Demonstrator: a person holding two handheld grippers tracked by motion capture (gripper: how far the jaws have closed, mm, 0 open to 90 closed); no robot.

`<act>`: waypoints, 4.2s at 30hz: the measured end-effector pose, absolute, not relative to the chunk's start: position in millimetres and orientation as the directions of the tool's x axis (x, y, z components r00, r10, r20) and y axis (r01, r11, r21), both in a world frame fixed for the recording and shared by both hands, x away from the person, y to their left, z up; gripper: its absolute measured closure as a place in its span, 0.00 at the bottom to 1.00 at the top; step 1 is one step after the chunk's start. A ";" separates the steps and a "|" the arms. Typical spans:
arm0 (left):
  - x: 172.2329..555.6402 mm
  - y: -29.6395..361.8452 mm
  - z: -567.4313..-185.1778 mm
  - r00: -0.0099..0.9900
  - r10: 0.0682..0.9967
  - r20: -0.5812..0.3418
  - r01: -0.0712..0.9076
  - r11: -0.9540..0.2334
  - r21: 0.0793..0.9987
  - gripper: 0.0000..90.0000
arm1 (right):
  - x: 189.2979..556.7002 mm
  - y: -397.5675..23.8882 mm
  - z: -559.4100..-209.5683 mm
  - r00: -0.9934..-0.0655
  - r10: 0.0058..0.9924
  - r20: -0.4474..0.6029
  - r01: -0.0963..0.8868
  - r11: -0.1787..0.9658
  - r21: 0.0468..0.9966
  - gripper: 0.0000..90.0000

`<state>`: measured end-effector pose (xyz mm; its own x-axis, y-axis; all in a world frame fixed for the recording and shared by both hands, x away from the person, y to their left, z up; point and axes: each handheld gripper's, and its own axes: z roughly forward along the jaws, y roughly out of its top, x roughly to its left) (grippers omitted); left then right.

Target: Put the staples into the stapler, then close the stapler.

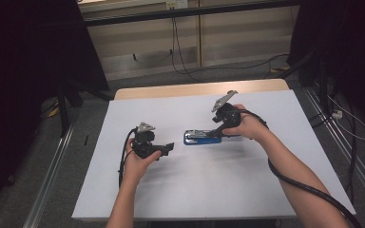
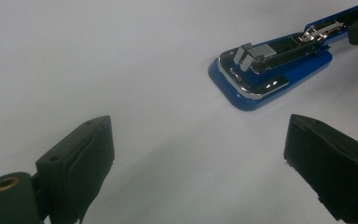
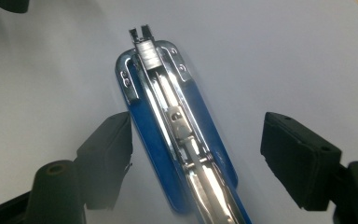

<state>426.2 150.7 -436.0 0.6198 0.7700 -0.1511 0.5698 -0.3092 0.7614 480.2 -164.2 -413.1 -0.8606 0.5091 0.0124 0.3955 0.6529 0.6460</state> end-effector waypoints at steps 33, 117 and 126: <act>425.7 136.1 -435.7 0.650 0.742 -0.166 0.558 -0.318 0.767 0.13 | 453.3 -212.6 -402.5 -0.760 0.650 0.014 0.509 0.581 0.635 0.22; 438.5 84.3 -453.2 0.719 0.693 -0.060 0.468 -0.418 0.779 1.00 | 423.3 -272.7 -436.7 -0.655 0.755 0.014 0.602 0.511 0.614 1.00; 438.9 83.0 -455.3 0.715 0.697 -0.056 0.461 -0.410 0.788 1.00 | 424.7 -273.4 -439.0 -0.657 0.753 0.021 0.603 0.509 0.614 1.00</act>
<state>438.9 83.0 -455.3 0.7153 0.6965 -0.0561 0.4605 -0.4095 0.7875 424.7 -273.4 -439.0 -0.6571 0.7535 0.0208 0.6034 0.5093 0.6137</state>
